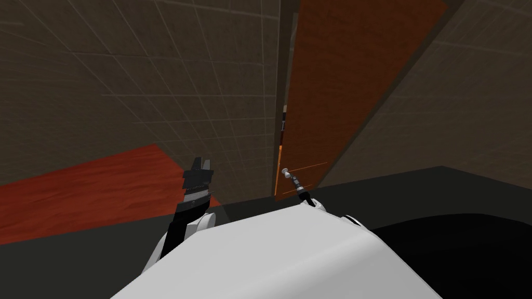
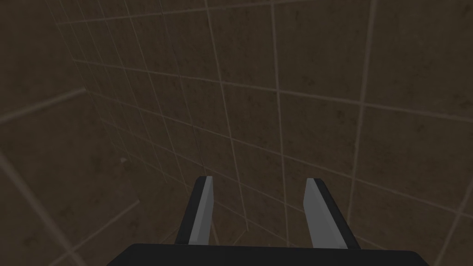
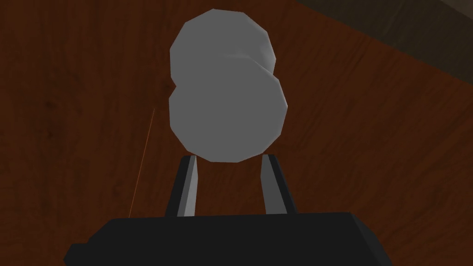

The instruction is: Pull the door open

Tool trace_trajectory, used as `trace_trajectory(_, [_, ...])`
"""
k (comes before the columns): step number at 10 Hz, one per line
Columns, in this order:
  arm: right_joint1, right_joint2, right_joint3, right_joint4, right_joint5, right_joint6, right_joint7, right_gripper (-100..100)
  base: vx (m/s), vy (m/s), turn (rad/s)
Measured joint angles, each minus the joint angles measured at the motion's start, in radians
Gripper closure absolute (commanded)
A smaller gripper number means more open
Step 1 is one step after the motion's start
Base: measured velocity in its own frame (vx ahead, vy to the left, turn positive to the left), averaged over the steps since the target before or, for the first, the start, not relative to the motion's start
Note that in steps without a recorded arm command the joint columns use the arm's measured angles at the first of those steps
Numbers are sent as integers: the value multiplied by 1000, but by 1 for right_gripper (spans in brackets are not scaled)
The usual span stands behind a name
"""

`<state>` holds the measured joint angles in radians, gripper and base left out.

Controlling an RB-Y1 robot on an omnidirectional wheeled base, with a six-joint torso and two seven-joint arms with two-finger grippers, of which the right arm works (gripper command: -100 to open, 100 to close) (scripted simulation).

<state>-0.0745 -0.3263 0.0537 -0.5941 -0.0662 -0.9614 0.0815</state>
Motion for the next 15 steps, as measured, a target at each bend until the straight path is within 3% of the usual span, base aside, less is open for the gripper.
trace_trajectory(2, [-6,-1,4,14,-15,-5,-44,100,-25,-14,25])
trace_trajectory(3, [5,-2,5,-2,-16,-1,-52,100,-25,-13,56])
trace_trajectory(6, [23,1,10,-50,-44,40,-116,100,-28,-19,39])
trace_trajectory(7, [18,-4,13,-41,-45,36,-133,100,-29,-10,71])
trace_trajectory(9, [52,-8,15,-100,-59,66,-172,100,-15,-5,6])
trace_trajectory(10, [41,-10,18,-82,-59,53,-182,100,-4,-5,9])
trace_trajectory(11, [13,-9,20,-33,-59,29,-188,100,-17,-14,82])
trace_trajectory(13, [-7,-5,22,10,-81,17,-231,100,-42,-27,70])
trace_trajectory(15, [12,-2,27,-21,-97,32,-274,100,-34,-17,41])
